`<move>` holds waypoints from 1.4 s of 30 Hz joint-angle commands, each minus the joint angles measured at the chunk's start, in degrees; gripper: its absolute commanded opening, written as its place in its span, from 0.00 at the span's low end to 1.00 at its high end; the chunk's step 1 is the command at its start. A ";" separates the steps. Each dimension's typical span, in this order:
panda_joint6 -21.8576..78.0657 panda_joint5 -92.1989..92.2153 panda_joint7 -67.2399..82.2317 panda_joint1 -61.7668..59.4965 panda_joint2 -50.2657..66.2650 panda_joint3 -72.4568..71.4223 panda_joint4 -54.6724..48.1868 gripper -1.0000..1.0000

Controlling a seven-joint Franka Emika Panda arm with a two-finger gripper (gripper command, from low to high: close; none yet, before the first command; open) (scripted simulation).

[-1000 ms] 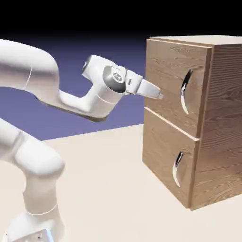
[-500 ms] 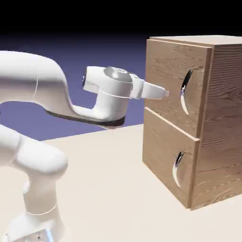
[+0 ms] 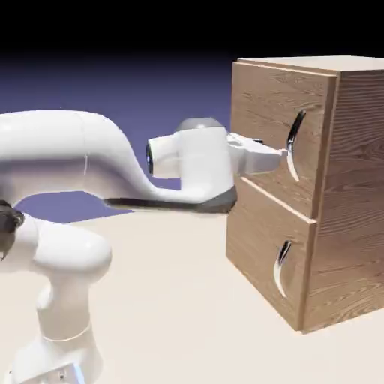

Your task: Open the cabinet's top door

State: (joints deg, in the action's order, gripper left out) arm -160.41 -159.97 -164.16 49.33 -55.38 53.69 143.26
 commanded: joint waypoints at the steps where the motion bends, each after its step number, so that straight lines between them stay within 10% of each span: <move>1: 0.00 -0.06 -0.04 0.02 -0.01 0.02 -0.01 1.00; 7: 1.86 -2.26 -1.84 10.13 4.88 6.50 -7.46 1.00; 8: 1.87 -2.26 -1.84 10.13 4.88 6.50 -7.46 0.00; 29: 14.12 27.22 -1.19 -28.42 1.96 -33.51 15.39 0.00; 42: 29.32 59.61 11.50 -31.57 -9.61 -55.25 24.95 0.00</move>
State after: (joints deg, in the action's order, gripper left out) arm -131.16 -100.64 -152.70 17.75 -65.01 -1.55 168.19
